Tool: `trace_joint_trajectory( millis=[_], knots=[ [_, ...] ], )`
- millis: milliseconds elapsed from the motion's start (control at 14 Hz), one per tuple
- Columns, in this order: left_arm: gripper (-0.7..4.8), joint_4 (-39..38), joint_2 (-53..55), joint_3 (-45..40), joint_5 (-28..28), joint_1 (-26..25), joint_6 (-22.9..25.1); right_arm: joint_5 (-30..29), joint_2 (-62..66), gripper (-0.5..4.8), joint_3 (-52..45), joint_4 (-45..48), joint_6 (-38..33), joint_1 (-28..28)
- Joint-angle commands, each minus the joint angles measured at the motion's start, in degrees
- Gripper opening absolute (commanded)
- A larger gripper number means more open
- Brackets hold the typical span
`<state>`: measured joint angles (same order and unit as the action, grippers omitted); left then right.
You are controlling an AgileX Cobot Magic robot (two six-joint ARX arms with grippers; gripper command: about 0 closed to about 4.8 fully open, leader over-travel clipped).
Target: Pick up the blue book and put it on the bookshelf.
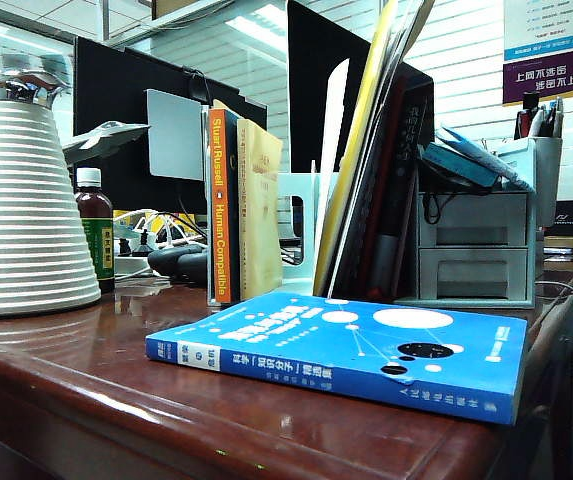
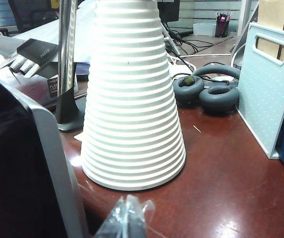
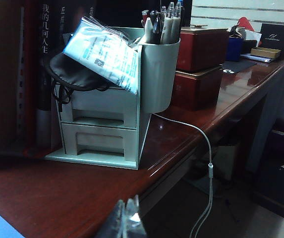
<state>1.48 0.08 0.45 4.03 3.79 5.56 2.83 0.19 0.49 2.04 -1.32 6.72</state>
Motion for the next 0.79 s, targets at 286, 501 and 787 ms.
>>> trace_joint_trajectory(
  millis=[286, 501, 787],
  knots=[
    [-0.05, 0.7, 0.1, 0.0, -0.2, -0.1, 0.0, 0.0, 0.0, -0.06, 0.3, 1.2, -0.2, 0.2],
    [-0.05, -3.2, 0.4, 4.0, 0.4, 0.0, -11.3, 8.2, 1.3, -0.06, 10.1, -8.2, -6.2, 0.2],
    [-0.05, -2.8, 16.6, 13.6, -10.7, 3.2, -27.7, 2.8, 20.1, -0.06, 26.5, -11.4, -4.4, 0.3]
  ],
)
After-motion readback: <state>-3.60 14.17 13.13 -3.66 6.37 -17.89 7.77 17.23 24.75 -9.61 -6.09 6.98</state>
